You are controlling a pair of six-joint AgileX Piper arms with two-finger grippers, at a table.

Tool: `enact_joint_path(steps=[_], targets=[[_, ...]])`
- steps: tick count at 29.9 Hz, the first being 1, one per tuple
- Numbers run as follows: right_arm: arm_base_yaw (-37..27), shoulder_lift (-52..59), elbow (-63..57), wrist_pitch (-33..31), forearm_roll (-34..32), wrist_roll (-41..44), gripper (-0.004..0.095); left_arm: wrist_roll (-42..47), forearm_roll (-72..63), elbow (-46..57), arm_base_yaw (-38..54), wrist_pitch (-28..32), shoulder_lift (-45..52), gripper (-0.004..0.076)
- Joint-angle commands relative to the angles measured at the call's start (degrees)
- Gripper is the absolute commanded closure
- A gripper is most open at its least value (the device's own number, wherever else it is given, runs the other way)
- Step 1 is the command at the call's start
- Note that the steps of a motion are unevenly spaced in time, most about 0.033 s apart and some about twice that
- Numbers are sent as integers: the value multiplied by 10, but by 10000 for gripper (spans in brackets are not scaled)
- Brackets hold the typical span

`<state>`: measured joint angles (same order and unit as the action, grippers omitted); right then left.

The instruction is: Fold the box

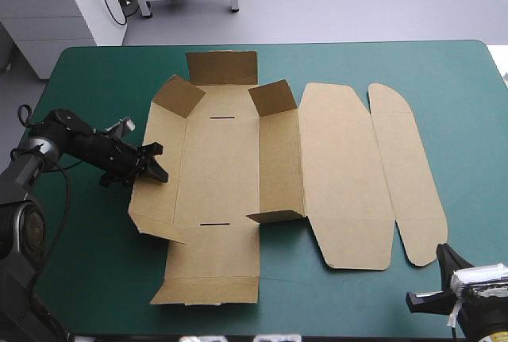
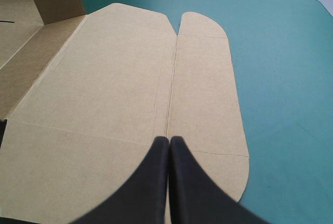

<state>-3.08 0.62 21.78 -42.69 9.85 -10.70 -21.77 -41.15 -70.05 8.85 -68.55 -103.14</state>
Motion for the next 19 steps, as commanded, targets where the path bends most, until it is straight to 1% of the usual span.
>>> enact_joint_path(steps=[1, 6, 11, 13, 15, 19], targets=[[1, -8, 18, 44, 3, -4, 922, 3, -39, -17, -4, -55, 26, 728], [1, -8, 18, 44, 3, -4, 922, 4, -34, -17, -4, -55, 29, 732], [1, -8, 18, 44, 3, -4, 922, 4, 4, -31, -4, -57, 41, 732], [1, -8, 18, 44, 3, -4, 922, 4, 36, -54, -7, -57, 49, 732], [1, -8, 18, 44, 3, -4, 922, 24, 92, -82, -17, -57, 57, 732], [1, -8, 18, 44, 3, -4, 922, 58, 211, -156, -66, -56, 60, 732]])
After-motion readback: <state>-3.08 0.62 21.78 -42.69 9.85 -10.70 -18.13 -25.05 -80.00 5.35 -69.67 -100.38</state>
